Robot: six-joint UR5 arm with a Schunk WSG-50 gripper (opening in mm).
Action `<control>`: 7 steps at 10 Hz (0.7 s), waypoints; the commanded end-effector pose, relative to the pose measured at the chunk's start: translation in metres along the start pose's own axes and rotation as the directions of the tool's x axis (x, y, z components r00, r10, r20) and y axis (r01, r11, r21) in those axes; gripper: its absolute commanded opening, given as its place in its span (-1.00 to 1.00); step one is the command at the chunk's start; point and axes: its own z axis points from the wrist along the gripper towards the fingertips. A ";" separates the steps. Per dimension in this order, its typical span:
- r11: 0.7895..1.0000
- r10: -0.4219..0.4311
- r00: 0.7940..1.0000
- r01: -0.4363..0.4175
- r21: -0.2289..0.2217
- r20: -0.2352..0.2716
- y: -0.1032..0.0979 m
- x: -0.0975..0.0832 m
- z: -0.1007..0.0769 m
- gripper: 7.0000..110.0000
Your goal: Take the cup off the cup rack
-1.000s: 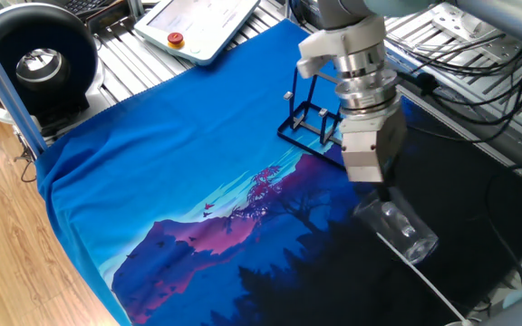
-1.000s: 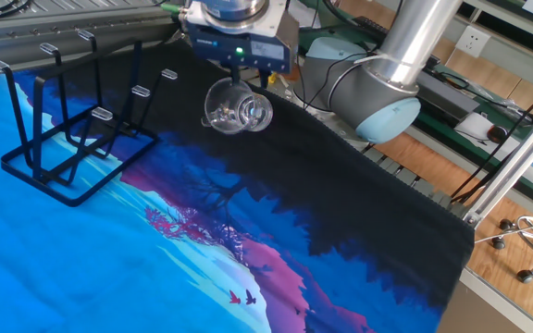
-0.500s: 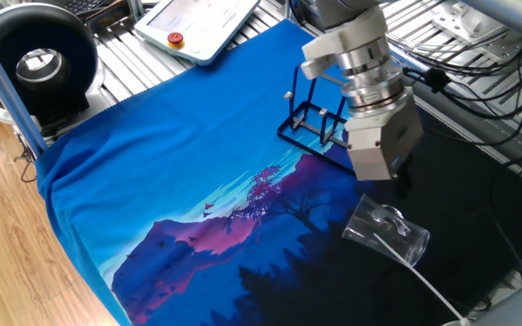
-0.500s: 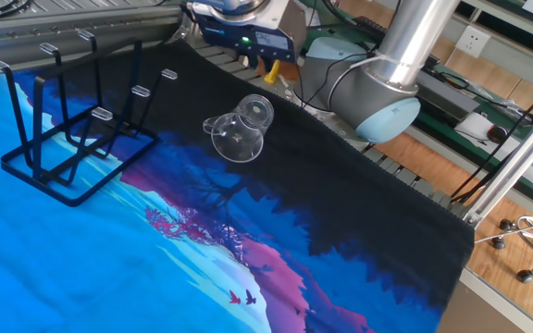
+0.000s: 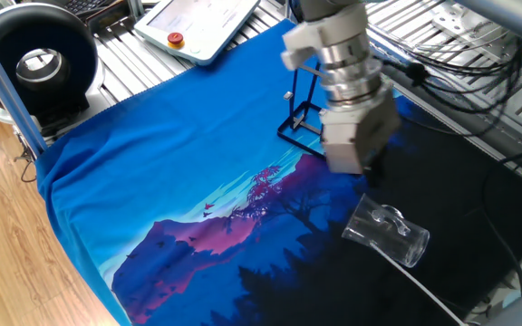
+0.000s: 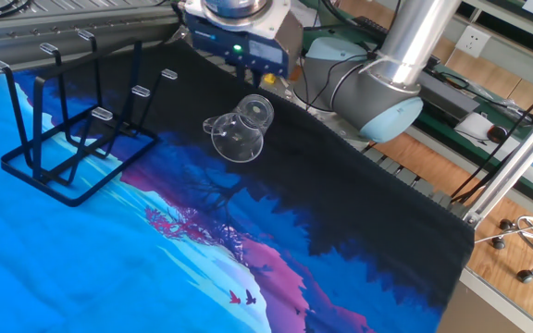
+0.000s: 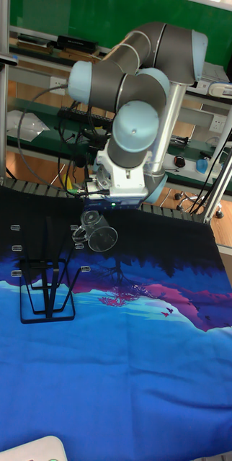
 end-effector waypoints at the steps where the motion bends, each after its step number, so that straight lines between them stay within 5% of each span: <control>1: 0.996 0.005 0.990 -0.017 0.083 0.144 -0.017 -0.046 -0.022 -0.71; 4: 0.976 0.085 0.995 -0.092 0.198 0.045 -0.065 -0.013 -0.015 -0.71; 5: 0.978 0.079 0.996 -0.087 0.191 0.048 -0.074 -0.013 -0.005 -1.00; 7: 0.981 0.072 0.994 -0.084 0.176 0.078 -0.083 -0.026 0.015 -1.00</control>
